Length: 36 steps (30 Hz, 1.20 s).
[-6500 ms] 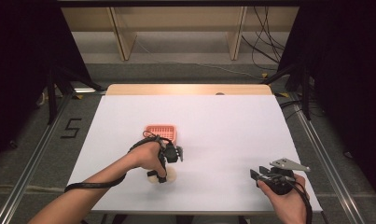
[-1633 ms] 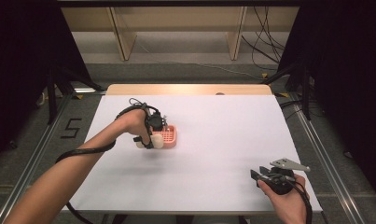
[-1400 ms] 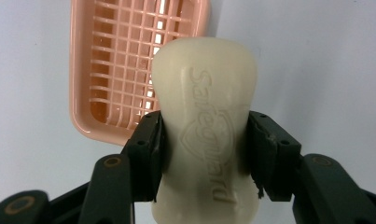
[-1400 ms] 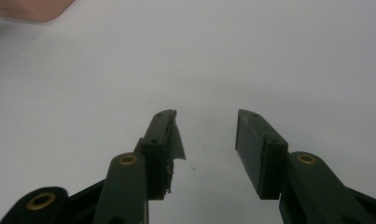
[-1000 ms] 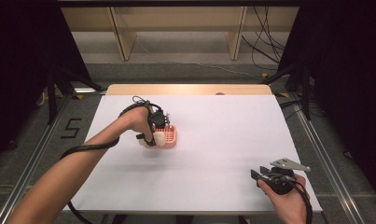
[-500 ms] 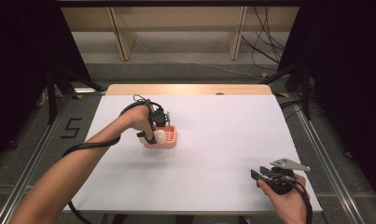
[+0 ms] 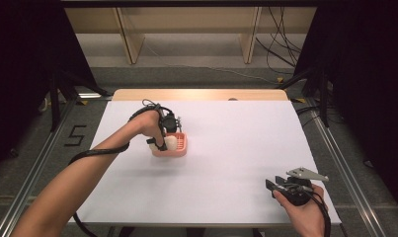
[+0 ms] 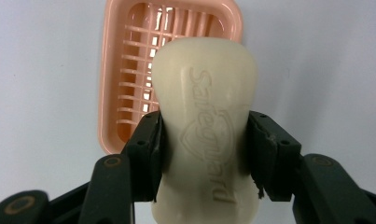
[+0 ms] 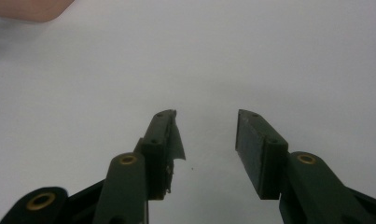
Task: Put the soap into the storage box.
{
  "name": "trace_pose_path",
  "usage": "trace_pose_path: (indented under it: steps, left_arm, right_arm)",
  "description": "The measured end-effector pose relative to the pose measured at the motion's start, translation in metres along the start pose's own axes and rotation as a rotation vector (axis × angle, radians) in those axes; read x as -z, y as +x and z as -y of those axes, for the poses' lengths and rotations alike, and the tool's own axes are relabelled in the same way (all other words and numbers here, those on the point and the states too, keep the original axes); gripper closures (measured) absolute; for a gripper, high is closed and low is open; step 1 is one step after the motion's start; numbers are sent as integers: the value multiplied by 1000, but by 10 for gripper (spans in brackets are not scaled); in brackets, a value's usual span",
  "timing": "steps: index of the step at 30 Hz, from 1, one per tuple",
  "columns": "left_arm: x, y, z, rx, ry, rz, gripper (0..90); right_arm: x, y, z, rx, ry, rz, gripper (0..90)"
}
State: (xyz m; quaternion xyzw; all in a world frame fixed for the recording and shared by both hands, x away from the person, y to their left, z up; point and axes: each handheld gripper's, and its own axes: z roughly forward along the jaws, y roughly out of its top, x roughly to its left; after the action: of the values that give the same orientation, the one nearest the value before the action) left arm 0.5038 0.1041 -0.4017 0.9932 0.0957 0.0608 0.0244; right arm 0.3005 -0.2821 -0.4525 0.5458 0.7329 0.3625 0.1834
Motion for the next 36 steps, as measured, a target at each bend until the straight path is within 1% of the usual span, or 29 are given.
trace_pose_path:
  steps: [2, 6, 7, 9, 13, 16, 18, 19, 20, 22, 23, 24, 26, 27, 31, 32, 33, 36]
  left_arm:
    - [-1, 1, -1, 8, -2, 7, 489]
    - [-1, 1, -1, 6, -1, 6, 489]
    - [-1, 2, -1, 2, -1, 0, 489]
    - [-2, 2, -1, 4, -1, 1, 489]
    - [-1, 4, -3, -8, 2, 0, 489]
    - [-1, 4, -4, -4, -6, -2, 489]
    - [-1, 5, -4, -8, -4, -1, 489]
    - [-1, 5, -4, -4, -2, 3, 489]
    - [-1, 5, -5, -7, -4, -1, 489]
    - [-1, 6, -5, -9, -6, -5, 489]
    - [-2, 6, -5, -2, -8, 0, 489]
    - [-2, 6, -5, -2, -8, 0, 489]
    - [-3, 6, -6, -1, -10, 2, 489]
    - [-3, 7, -6, -13, -10, -5, 489]
    - [-3, 7, -7, -12, -11, -3, 489]
    - [-3, 7, -7, -13, -11, -5, 489]
    - [-3, 7, -7, -8, -12, -4, 489]
    - [-3, 8, -7, -7, -17, -6, 489]
  right_arm:
    - [0, 0, 0, 0, 0, 0, 577]
    - [0, 0, 0, -2, -2, -4, 577]
    - [0, 0, 0, -1, 0, -1, 577]
    - [0, 0, 0, 0, 0, 0, 577]
    - [0, 0, 0, -3, 1, 0, 577]
    - [0, 0, 0, -2, 0, -1, 577]
    - [-1, 0, 0, -7, -4, -4, 577]
    - [-1, 3, 1, -45, 2, -12, 577]
    - [-1, 2, 1, -44, -2, -11, 577]
    - [-1, 3, 1, -58, 17, -13, 577]
    - [-1, 0, 1, -22, 8, -16, 577]
    - [-2, -1, 1, -8, -7, -14, 577]
    - [-2, -1, 1, -9, -6, -12, 577]
    - [0, 0, 0, -10, 1, -6, 577]
    - [-1, 0, 0, -11, -2, -10, 576]
    - [0, 2, 1, -41, 8, -7, 577]
    - [0, 0, 0, -4, 1, 0, 577]
    - [0, 0, 0, -4, 1, 1, 577]
